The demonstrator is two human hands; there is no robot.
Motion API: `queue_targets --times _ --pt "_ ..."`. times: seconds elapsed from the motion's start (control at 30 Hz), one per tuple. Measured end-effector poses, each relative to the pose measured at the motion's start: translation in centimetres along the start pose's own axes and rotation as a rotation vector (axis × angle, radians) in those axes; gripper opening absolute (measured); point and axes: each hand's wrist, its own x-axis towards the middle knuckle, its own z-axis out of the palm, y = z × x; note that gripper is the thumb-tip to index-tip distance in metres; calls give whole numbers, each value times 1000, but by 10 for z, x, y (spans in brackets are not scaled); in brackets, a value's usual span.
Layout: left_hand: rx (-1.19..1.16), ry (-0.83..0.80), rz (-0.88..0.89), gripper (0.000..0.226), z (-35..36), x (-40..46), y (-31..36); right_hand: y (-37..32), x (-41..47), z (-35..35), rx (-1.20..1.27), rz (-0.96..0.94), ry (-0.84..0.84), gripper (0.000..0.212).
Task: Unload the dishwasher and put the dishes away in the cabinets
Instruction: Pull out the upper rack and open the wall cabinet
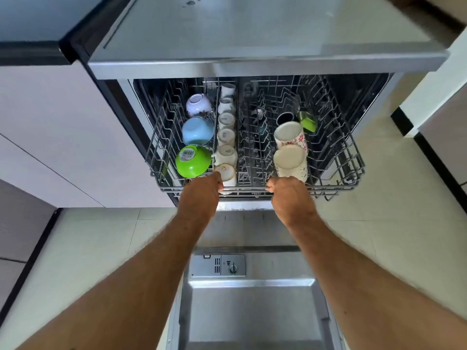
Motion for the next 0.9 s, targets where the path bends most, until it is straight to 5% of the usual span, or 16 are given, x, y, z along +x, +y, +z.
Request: queue_targets --times 0.9 --pt "-133 48 -22 18 16 -132 1 -16 -137 6 47 82 -8 36"
